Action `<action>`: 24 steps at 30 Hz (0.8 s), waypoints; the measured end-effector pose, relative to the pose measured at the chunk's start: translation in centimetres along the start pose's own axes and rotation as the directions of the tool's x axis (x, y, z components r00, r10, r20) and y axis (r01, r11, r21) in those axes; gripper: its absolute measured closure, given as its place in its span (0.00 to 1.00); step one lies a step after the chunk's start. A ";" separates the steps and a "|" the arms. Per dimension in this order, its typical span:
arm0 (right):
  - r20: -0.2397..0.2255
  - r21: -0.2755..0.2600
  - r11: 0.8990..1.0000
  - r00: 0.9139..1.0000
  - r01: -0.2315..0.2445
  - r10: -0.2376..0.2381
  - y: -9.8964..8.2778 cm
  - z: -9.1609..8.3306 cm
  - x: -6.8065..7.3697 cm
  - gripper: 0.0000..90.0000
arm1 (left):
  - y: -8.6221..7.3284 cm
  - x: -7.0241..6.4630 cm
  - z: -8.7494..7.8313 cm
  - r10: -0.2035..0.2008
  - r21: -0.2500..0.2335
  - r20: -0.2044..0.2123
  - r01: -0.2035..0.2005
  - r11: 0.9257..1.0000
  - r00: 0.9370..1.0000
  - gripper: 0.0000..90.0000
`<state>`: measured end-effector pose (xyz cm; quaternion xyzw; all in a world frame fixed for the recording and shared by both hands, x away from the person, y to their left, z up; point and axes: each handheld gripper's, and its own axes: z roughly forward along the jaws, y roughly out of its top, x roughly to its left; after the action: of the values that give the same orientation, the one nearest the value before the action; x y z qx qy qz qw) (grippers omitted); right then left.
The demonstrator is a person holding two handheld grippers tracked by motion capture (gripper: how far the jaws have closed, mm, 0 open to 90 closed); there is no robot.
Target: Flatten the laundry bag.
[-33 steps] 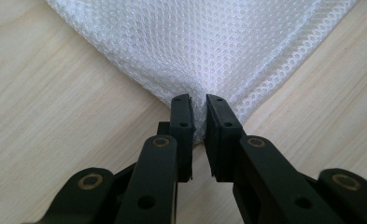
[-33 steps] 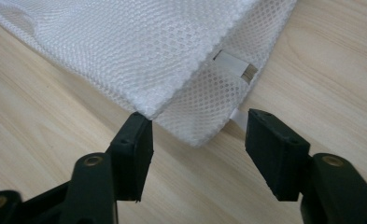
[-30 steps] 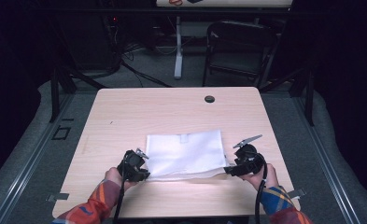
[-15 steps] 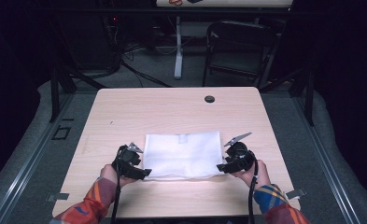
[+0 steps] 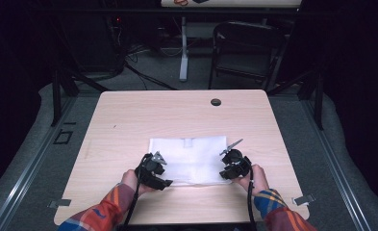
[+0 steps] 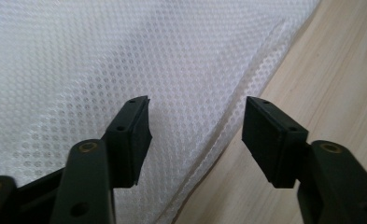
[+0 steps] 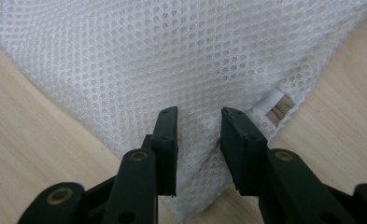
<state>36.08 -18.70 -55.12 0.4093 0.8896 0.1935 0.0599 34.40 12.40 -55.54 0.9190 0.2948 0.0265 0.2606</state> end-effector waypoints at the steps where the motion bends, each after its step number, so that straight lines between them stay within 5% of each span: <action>1: -0.001 -0.001 1.000 1.000 -0.004 0.004 0.0 0.0 0.0 0.76 | -0.1 0.1 0.1 0.001 0.007 0.005 -0.001 1.000 1.000 0.53; 9: 0.009 -0.026 1.000 1.000 -0.002 0.002 -0.4 0.1 0.4 0.76 | -0.4 0.1 -0.1 -0.027 0.031 0.013 0.027 0.999 1.000 0.60; 14: -0.005 -0.019 1.000 1.000 0.005 -0.005 -0.5 0.0 0.7 0.76 | -0.3 0.1 -0.6 -0.025 0.005 0.013 0.025 1.000 1.000 0.53; 24: -0.008 -0.027 1.000 1.000 -0.002 0.001 -0.4 0.1 0.7 0.76 | 1.7 -1.8 0.6 0.078 -0.023 0.012 -0.078 0.997 0.997 0.53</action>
<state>35.31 -18.38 -55.34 0.4084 0.8868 0.2074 0.0616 33.93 9.93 -55.03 0.9269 0.2566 0.0340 0.2718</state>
